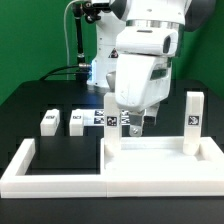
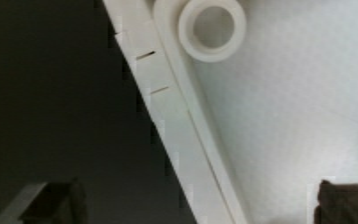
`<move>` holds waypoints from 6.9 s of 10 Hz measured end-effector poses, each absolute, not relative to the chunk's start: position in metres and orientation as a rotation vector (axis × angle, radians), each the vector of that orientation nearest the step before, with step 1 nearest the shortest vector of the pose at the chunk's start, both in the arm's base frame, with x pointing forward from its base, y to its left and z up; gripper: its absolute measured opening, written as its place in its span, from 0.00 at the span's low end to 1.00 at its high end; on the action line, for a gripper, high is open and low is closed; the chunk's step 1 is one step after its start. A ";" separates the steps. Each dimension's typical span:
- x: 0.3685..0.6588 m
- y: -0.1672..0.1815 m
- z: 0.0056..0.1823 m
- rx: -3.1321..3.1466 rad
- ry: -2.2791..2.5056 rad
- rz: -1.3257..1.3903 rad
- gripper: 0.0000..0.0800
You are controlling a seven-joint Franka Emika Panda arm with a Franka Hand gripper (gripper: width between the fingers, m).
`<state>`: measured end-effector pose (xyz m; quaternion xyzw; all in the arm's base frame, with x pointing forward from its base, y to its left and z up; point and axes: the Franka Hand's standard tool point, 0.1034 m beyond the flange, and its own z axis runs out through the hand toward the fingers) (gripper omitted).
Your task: Assemble desk
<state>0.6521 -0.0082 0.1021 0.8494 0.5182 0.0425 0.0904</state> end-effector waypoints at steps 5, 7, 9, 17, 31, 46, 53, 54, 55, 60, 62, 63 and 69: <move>0.644 -0.094 0.128 2.765 1.190 0.090 0.81; 0.634 -0.116 0.137 2.888 0.856 0.141 0.81; 0.635 -0.111 0.135 2.945 0.678 0.150 0.81; 0.568 -0.206 0.111 3.197 -0.446 0.006 0.81; 0.469 -0.172 0.063 3.162 -0.591 -1.503 0.81; 0.444 -0.134 0.034 3.110 -0.534 -1.519 0.81; 0.414 -0.118 0.012 3.083 -0.532 -1.519 0.81; 0.413 -0.118 0.011 3.082 -0.532 -1.520 0.81; 0.413 -0.118 0.011 3.082 -0.532 -1.521 0.81; 0.413 -0.118 0.012 3.080 -0.533 -1.526 0.37; 0.413 -0.118 0.012 3.080 -0.533 -1.525 0.37; 0.413 -0.118 0.012 3.080 -0.533 -1.525 0.37; 0.449 -0.122 0.107 3.144 -0.520 -1.463 0.37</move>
Offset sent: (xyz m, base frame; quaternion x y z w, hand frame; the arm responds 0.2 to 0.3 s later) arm 0.0003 -0.0770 0.0304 0.0782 -0.0212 0.1564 0.9844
